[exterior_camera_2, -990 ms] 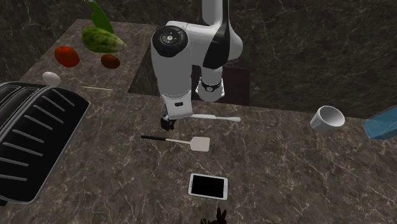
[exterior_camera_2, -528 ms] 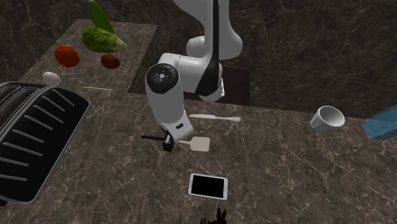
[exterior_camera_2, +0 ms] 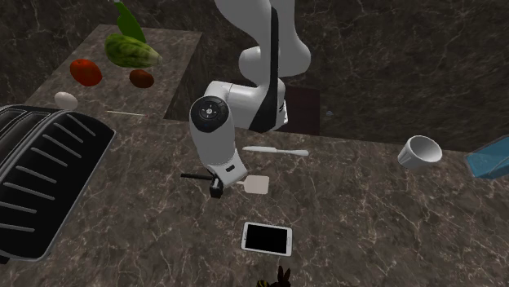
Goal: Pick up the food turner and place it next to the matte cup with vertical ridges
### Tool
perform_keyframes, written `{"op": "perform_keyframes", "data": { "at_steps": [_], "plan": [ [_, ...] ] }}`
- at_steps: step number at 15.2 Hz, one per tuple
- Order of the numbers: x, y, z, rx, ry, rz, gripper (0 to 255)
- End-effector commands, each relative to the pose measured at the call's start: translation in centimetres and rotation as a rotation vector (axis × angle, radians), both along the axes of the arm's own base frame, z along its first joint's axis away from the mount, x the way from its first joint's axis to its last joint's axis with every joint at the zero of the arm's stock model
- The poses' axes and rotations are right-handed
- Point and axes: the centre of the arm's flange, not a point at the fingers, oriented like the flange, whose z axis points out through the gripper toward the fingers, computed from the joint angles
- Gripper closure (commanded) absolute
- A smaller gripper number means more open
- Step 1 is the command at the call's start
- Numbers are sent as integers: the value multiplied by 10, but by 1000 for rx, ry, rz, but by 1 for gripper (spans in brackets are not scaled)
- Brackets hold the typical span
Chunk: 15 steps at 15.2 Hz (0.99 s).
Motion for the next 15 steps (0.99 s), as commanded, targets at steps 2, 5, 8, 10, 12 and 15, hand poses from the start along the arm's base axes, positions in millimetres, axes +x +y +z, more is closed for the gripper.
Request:
{"op": "perform_keyframes", "data": {
  "at_steps": [2,5,8,10,12,15],
  "plan": [
    [0,0,-1,0,0,0,0],
    [0,0,-1,0,0,0,0],
    [0,0,-1,0,0,0,255],
    [0,0,-1,0,0,0,255],
    [0,0,-1,0,0,0,255],
    [0,0,-1,0,0,0,255]
  ]
}}
